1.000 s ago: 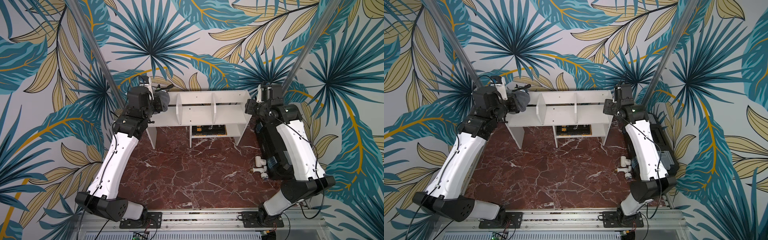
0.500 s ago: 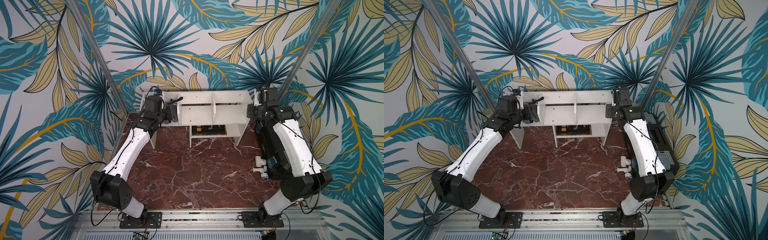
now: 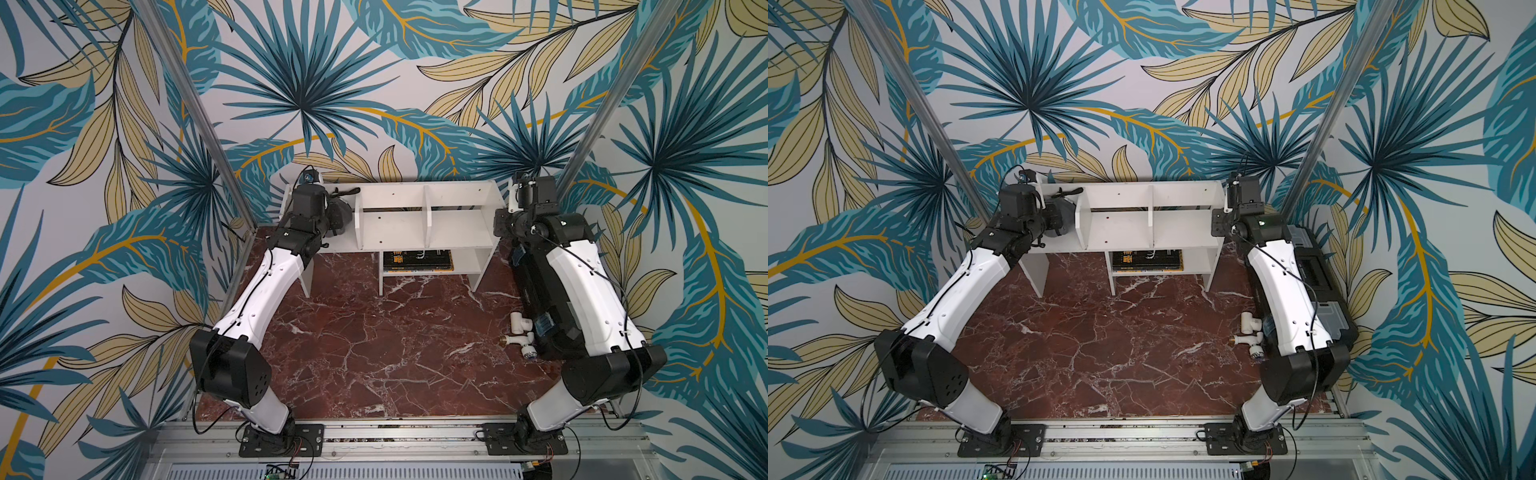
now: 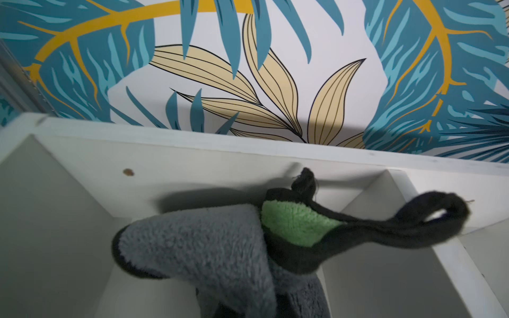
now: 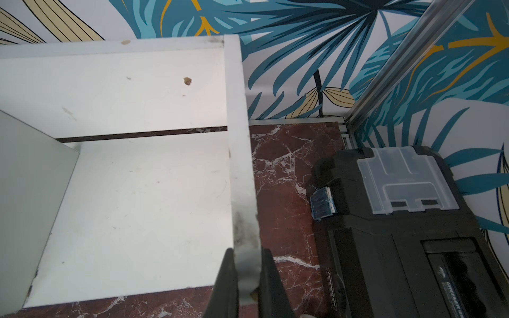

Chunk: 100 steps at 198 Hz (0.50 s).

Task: Wipe the bookshelf clean with a cloth
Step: Wipe the dust from the shelf.

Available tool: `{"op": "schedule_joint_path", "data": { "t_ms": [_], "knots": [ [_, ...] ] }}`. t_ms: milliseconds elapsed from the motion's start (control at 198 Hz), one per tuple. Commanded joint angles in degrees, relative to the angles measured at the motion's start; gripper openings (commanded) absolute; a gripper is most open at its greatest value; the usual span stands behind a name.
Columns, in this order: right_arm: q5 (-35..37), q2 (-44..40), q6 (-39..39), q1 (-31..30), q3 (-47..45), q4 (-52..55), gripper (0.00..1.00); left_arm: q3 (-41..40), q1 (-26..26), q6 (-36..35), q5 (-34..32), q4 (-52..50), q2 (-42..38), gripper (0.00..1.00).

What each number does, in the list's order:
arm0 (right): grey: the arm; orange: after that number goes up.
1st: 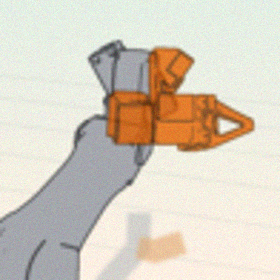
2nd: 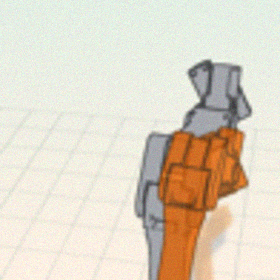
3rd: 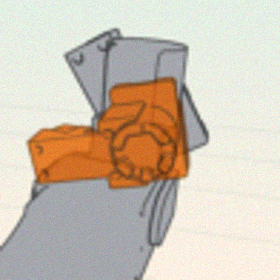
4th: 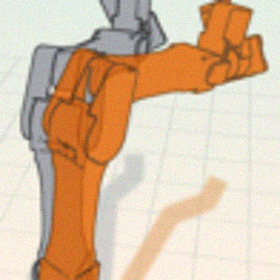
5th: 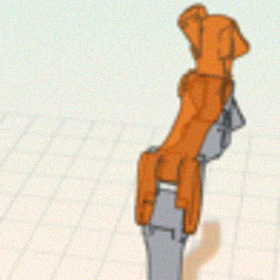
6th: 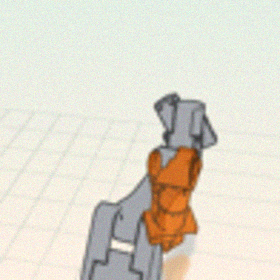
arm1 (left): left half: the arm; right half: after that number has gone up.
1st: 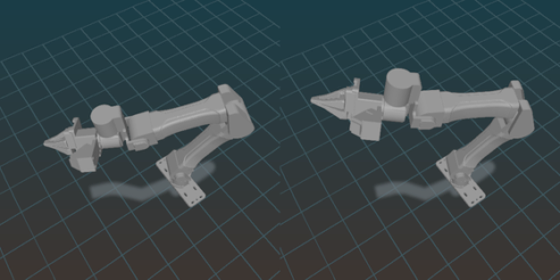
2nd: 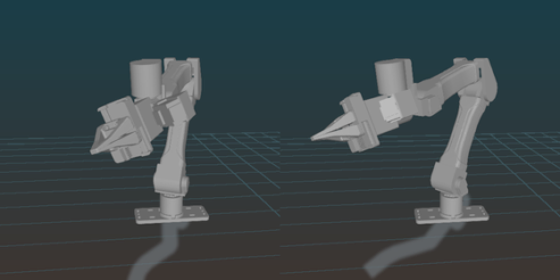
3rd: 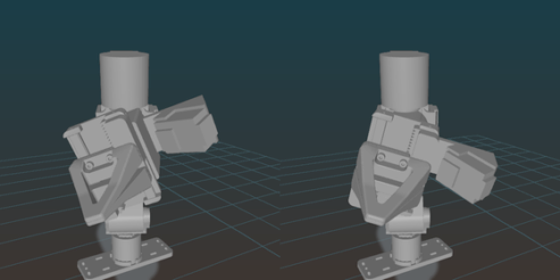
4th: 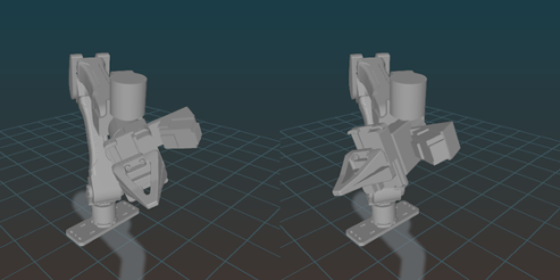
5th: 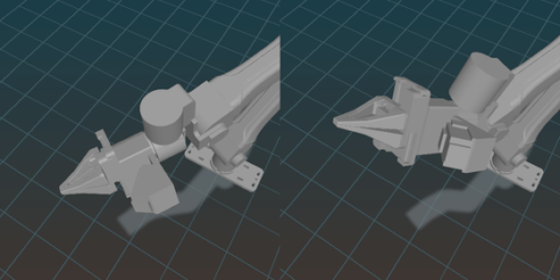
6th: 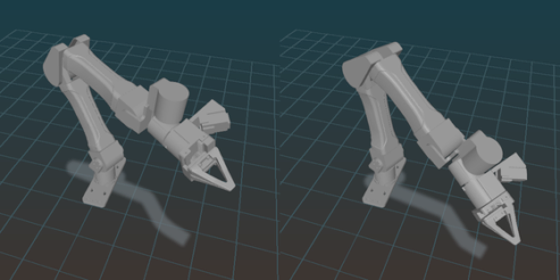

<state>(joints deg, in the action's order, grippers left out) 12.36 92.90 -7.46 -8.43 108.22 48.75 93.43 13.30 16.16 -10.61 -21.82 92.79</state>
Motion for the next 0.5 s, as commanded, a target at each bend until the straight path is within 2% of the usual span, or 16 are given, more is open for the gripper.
{"op": "schedule_joint_path", "data": {
  "t_ms": [0, 171, 338, 428, 499],
  "knots": [
    [-4.2, -0.1, -3.9, -0.5, -2.0, -1.0, 0.0, 1.2, -0.6, -2.5, -4.1, 3.9, -2.1, 0.0],
    [-4.5, 0.3, -4.0, -0.5, -2.9, -1.6, 0.0, -4.3, -0.6, -3.5, -4.5, 0.6, -4.4, 0.0],
    [-5.4, 0.2, -4.5, -0.5, -3.5, -2.3, 0.0, -13.9, -0.5, -2.1, -3.8, -1.1, -9.0, 0.0],
    [-5.6, 0.1, -4.7, -0.5, -3.4, -2.3, 0.0, -17.6, -0.5, -1.8, -1.1, 0.4, -10.5, 0.0],
    [-5.6, 0.2, -4.7, -0.5, -3.3, -2.3, 0.0, -18.2, -0.4, -1.1, 3.7, 1.7, -10.2, 0.0]
  ]
}}
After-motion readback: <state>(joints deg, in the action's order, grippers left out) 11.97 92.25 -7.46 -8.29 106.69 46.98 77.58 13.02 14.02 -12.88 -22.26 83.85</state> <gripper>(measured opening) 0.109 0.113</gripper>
